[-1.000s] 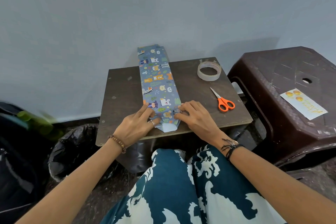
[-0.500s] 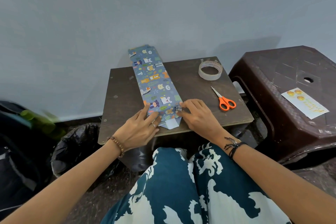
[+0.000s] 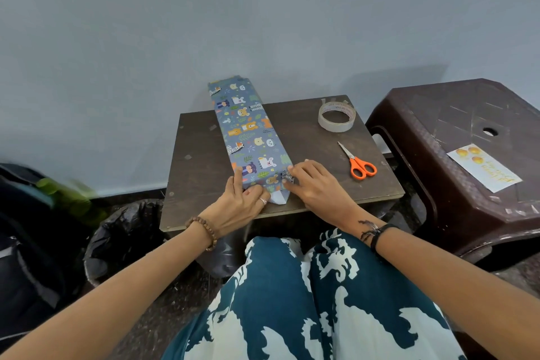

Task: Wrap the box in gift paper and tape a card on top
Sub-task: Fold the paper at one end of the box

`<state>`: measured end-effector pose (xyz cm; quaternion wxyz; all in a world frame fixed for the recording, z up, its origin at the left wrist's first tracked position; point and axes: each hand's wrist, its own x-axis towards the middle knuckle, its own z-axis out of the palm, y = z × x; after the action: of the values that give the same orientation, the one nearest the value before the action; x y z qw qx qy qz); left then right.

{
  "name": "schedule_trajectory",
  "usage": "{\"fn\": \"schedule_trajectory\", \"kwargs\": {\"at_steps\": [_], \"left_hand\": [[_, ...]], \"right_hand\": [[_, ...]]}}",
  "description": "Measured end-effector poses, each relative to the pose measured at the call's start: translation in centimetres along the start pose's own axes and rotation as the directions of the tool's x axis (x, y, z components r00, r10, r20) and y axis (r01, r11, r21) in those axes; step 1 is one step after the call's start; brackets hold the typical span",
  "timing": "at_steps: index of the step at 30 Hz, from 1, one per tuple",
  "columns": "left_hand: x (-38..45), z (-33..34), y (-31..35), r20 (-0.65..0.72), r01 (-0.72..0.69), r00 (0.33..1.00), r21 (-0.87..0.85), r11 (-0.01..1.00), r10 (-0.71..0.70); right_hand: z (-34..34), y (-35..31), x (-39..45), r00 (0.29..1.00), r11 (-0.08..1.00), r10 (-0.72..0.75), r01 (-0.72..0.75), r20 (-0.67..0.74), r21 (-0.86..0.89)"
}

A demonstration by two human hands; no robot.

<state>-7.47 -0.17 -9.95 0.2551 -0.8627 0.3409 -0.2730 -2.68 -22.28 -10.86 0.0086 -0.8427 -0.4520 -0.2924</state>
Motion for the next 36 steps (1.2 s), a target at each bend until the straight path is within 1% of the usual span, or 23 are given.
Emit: {"fn": "schedule_trajectory", "kwargs": {"at_steps": [2,4,7,9,13,16,22,27,29,31,34,36], "left_hand": [[0.2,-0.1,0.1,-0.041,0.011,0.999,0.009,1.000,-0.011],[0.4,-0.1,0.1,-0.045,0.037,0.998,-0.019,0.999,-0.038],[0.5,0.3,0.7,-0.049,0.144,0.988,-0.095,0.985,-0.149],[0.5,0.3,1.2,-0.028,0.226,0.972,-0.136,0.965,-0.232],[0.6,0.1,1.4,-0.017,0.327,0.943,-0.156,0.932,-0.333],[0.7,-0.2,1.2,-0.047,0.356,0.929,-0.159,0.921,-0.367],[0.8,-0.6,1.1,-0.061,0.386,0.914,-0.180,0.905,-0.402],[0.3,-0.9,0.7,-0.083,0.397,0.906,-0.172,0.902,-0.414],[0.5,-0.7,0.5,-0.063,0.423,0.896,-0.182,0.888,-0.440],[0.9,-0.8,0.7,-0.015,0.478,0.870,-0.221,0.850,-0.492],[1.3,-1.1,1.3,0.070,0.582,0.806,-0.280,0.763,-0.588],[1.5,-1.0,1.4,0.084,0.622,0.773,-0.298,0.724,-0.629]], "right_hand": [[0.0,0.0,0.0,1.000,1.000,0.009,-0.009,-0.003,0.010],[-0.2,0.0,0.1,1.000,0.999,0.027,-0.027,0.013,0.034],[-0.8,-0.1,0.1,0.997,0.994,0.065,-0.069,0.043,0.088],[-1.3,-0.3,0.2,0.993,0.984,0.101,-0.109,0.061,0.141],[-1.3,-0.1,0.4,0.987,0.970,0.153,-0.159,0.045,0.184],[-0.7,0.1,0.9,0.987,0.974,0.158,-0.158,0.013,0.164],[0.2,-0.1,1.7,0.971,0.970,0.208,-0.190,-0.116,0.152],[0.9,0.2,1.6,0.968,0.976,0.186,-0.162,-0.170,0.142],[1.0,0.2,1.7,0.964,0.974,0.198,-0.173,-0.179,0.147],[0.9,0.2,1.7,0.962,0.968,0.216,-0.190,-0.166,0.162],[0.6,0.2,1.6,0.962,0.959,0.245,-0.222,-0.121,0.175],[0.5,0.1,1.7,0.957,0.949,0.271,-0.248,-0.103,0.195]]}}
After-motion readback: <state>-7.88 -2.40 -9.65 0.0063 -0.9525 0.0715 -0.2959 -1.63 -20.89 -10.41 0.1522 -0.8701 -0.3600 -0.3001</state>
